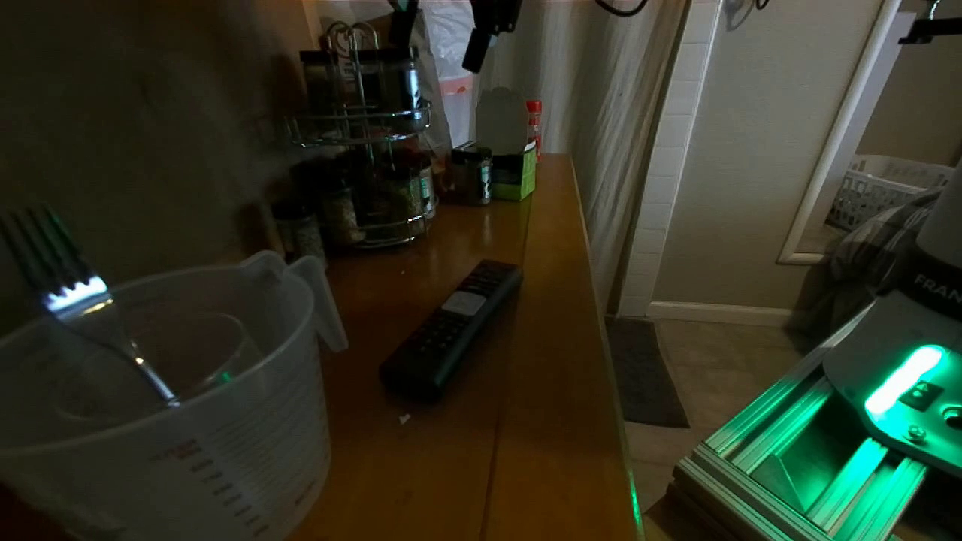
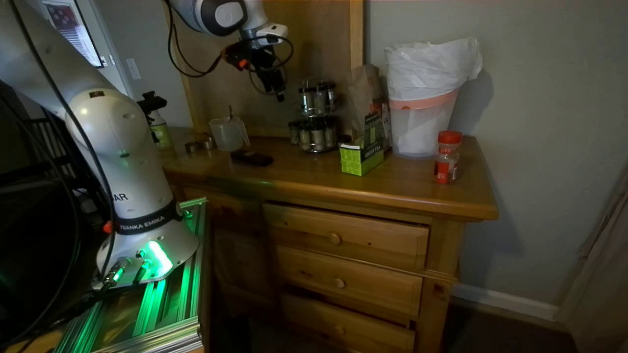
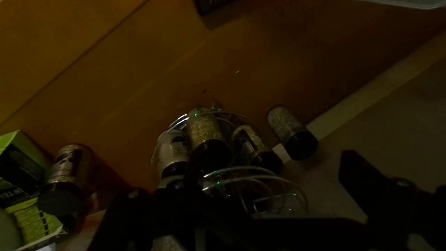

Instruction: Move a spice bottle from the bottle rack to the top rack

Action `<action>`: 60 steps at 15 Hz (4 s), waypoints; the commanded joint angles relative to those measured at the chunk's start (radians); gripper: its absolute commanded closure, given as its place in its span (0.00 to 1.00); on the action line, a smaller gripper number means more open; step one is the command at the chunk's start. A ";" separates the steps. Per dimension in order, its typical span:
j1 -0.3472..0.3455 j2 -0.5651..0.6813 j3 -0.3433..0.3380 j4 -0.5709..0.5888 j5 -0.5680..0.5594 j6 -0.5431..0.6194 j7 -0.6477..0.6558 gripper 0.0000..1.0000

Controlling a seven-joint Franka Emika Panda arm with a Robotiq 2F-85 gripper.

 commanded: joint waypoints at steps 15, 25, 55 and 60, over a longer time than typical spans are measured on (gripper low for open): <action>-0.010 0.254 0.137 0.167 -0.087 0.085 0.102 0.00; -0.343 0.276 0.500 0.220 -0.739 0.069 0.863 0.00; -0.200 0.287 0.387 0.210 -0.555 0.070 0.779 0.00; -0.078 0.290 0.347 0.247 -0.431 -0.115 0.698 0.00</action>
